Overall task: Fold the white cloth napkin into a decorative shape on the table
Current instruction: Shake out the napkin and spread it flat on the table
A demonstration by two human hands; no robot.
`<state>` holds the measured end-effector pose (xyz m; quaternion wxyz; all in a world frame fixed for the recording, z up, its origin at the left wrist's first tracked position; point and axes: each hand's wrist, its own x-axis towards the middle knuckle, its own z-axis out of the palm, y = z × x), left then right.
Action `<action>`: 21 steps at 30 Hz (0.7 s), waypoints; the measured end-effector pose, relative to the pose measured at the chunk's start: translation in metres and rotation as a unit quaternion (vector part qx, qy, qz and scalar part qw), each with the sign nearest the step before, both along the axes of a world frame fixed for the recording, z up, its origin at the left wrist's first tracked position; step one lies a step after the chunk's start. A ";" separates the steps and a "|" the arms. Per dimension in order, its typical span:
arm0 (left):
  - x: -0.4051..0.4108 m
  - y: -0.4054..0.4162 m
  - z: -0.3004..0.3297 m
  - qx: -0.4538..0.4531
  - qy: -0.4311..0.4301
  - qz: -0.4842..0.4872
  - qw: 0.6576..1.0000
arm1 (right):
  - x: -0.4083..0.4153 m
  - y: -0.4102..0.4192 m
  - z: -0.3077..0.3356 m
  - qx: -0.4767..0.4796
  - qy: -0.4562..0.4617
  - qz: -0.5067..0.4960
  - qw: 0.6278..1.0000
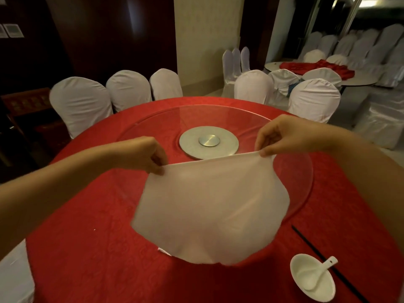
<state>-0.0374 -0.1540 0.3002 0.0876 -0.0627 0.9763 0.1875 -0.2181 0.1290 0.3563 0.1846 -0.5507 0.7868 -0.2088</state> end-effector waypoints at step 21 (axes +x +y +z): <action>-0.122 0.077 0.050 0.203 0.330 0.019 0.922 | -0.019 -0.044 0.096 -0.052 0.276 -0.032 0.959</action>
